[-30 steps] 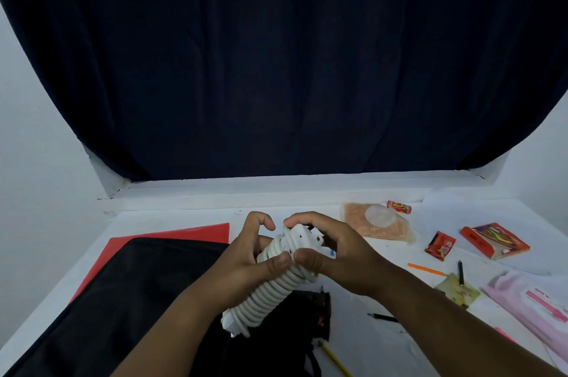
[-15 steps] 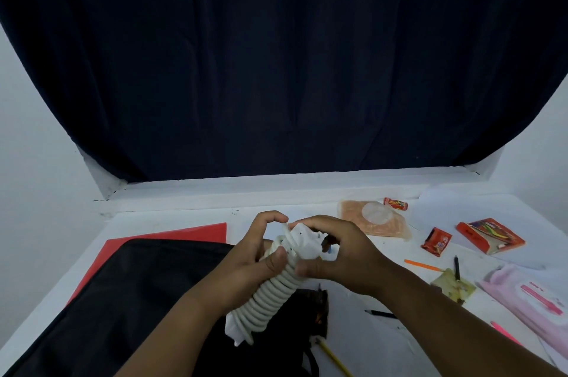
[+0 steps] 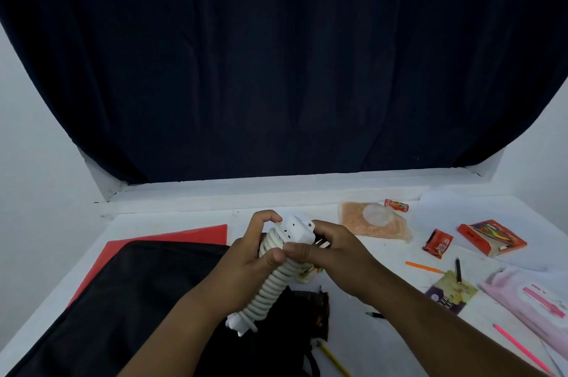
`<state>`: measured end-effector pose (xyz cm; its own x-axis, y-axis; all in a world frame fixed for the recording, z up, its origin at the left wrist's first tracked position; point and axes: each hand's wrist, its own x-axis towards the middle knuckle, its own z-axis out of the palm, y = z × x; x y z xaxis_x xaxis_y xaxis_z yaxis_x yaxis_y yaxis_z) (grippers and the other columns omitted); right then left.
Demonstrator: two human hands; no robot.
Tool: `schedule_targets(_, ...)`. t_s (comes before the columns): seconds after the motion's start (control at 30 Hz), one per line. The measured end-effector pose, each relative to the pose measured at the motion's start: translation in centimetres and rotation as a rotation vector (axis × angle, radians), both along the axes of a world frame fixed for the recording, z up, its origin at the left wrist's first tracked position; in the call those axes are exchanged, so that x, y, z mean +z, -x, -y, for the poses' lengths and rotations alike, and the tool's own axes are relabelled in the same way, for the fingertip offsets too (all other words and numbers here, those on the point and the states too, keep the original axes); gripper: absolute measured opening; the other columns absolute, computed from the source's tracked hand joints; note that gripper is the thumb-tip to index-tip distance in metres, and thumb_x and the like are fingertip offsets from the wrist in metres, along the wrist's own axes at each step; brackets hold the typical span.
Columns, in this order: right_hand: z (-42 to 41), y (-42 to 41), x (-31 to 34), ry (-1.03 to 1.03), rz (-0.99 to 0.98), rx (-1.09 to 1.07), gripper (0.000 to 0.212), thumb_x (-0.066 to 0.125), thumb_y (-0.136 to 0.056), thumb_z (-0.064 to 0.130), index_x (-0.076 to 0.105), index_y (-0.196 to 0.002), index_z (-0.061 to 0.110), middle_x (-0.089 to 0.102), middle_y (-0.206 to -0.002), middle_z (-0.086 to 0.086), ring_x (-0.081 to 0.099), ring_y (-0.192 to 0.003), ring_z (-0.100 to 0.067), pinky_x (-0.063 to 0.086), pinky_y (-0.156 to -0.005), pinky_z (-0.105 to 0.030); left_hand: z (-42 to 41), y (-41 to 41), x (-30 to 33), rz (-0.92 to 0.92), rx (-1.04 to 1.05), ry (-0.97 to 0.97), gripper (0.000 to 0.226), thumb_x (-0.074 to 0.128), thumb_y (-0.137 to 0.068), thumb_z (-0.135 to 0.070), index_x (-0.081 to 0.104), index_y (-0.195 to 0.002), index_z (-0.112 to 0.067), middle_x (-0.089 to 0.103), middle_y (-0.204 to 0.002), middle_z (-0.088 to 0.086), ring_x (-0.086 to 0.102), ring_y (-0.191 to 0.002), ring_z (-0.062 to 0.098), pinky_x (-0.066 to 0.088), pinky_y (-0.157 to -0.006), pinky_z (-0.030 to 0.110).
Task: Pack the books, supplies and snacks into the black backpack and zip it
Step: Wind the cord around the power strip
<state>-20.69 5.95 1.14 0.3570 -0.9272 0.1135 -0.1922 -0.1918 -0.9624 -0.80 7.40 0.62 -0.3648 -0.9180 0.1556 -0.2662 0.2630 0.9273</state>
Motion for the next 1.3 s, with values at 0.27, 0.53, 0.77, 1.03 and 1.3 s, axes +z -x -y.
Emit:
schedule_targets(0.27, 0.1, 0.7, -0.3, -0.085, 0.146, -0.058, 0.045, 0.077, -0.076, 0.054, 0.072, -0.097, 0.014, 0.066, -0.082, 0.007, 0.065, -0.076, -0.01, 0.052, -0.067, -0.032, -0.2, -0.1, -0.2, -0.078, -0.005, -0.162, 0.054, 0.065, -0.09, -0.039, 0.04, -0.138, -0.043, 0.072, -0.117, 0.007, 0.071, -0.104, 0.026, 0.057, -0.093, 0.046)
schedule_targets(0.53, -0.8, 2.6, -2.0, -0.311, -0.012, 0.089, 0.043, 0.08, -0.074, 0.043, 0.065, -0.114, 0.032, 0.069, -0.111, -0.001, 0.071, -0.099, -0.021, 0.061, -0.078, -0.044, -1.1, 0.6, -0.7, 0.159, -0.02, 0.007, 0.057, 0.085, -0.08, -0.026, 0.061, -0.129, -0.045, 0.072, -0.117, -0.008, 0.069, -0.108, 0.012, 0.058, -0.093, 0.036)
schedule_targets(0.77, -2.4, 1.6, -4.8, -0.157, 0.249, -0.287, 0.041, 0.076, -0.073, 0.049, 0.072, -0.101, 0.019, 0.075, -0.097, 0.002, 0.072, -0.093, -0.017, 0.06, -0.084, -0.038, -1.1, 2.3, -2.6, 0.088, 0.07, -0.037, 0.058, 0.08, -0.084, -0.036, 0.054, -0.136, -0.043, 0.072, -0.118, -0.005, 0.07, -0.105, 0.017, 0.058, -0.092, 0.043)
schedule_targets(1.03, -3.8, 2.1, -6.8, -0.163, 0.346, 0.0, 0.089, 0.081, -0.071, 0.056, 0.039, -0.144, 0.028, 0.061, -0.135, 0.0, 0.06, -0.123, -0.019, 0.052, -0.099, -0.041, -2.6, 5.7, -3.6, -0.419, 0.317, -0.295, 0.059, 0.088, -0.072, -0.016, 0.055, -0.121, -0.016, 0.073, -0.109, 0.021, 0.072, -0.097, 0.041, 0.06, -0.084, 0.05)
schedule_targets(1.3, -4.4, 4.4, -7.7, -0.093, 0.163, 0.03, 0.087, 0.086, -0.071, 0.038, 0.038, -0.143, 0.039, 0.061, -0.135, 0.002, 0.064, -0.117, -0.019, 0.055, -0.095, -0.047, -4.7, 8.5, -3.1, -0.464, 0.488, -0.349, 0.049, 0.084, -0.067, 0.01, 0.049, -0.099, -0.002, 0.073, -0.094, 0.027, 0.073, -0.085, 0.045, 0.061, -0.07, 0.046)
